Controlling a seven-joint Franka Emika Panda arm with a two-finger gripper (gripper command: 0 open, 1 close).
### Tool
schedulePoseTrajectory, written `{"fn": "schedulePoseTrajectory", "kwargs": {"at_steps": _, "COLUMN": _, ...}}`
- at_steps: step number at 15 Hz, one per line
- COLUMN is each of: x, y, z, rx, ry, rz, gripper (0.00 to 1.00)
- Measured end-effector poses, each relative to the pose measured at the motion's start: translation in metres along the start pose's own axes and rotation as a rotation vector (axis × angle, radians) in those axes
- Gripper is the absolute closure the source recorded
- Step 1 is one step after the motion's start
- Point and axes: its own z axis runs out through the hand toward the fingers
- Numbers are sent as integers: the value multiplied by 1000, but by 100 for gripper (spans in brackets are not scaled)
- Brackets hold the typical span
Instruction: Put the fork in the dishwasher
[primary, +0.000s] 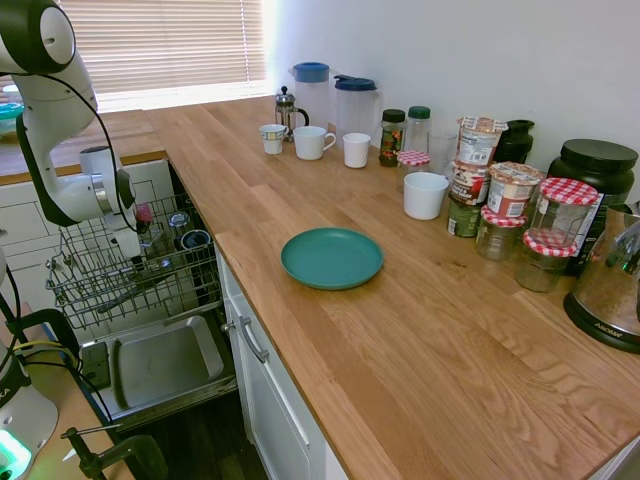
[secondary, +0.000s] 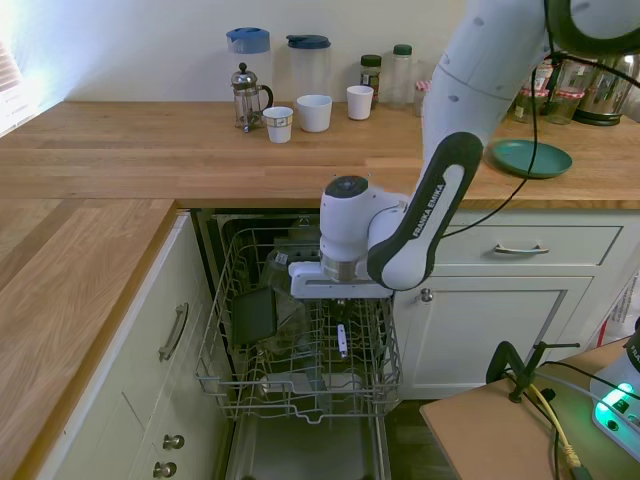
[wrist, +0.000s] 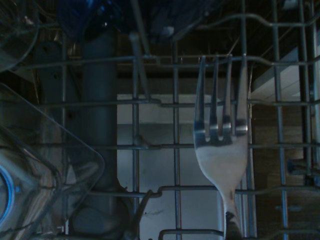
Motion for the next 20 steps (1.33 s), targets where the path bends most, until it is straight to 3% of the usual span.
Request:
{"fn": "schedulePoseTrajectory", "kwargs": {"at_steps": 1, "x": -1, "y": 0, "z": 6, "rx": -4, "ry": -4, "rz": 0, "gripper": 0}}
{"fn": "schedulePoseTrajectory", "kwargs": {"at_steps": 14, "x": -2, "y": -5, "z": 8, "rx": 25, "ry": 10, "rz": 5, "gripper": 0}}
{"fn": "schedulePoseTrajectory", "kwargs": {"at_steps": 20, "x": 2, "y": 5, "z": -58, "rx": 67, "ry": 40, "rz": -3, "gripper": 0}}
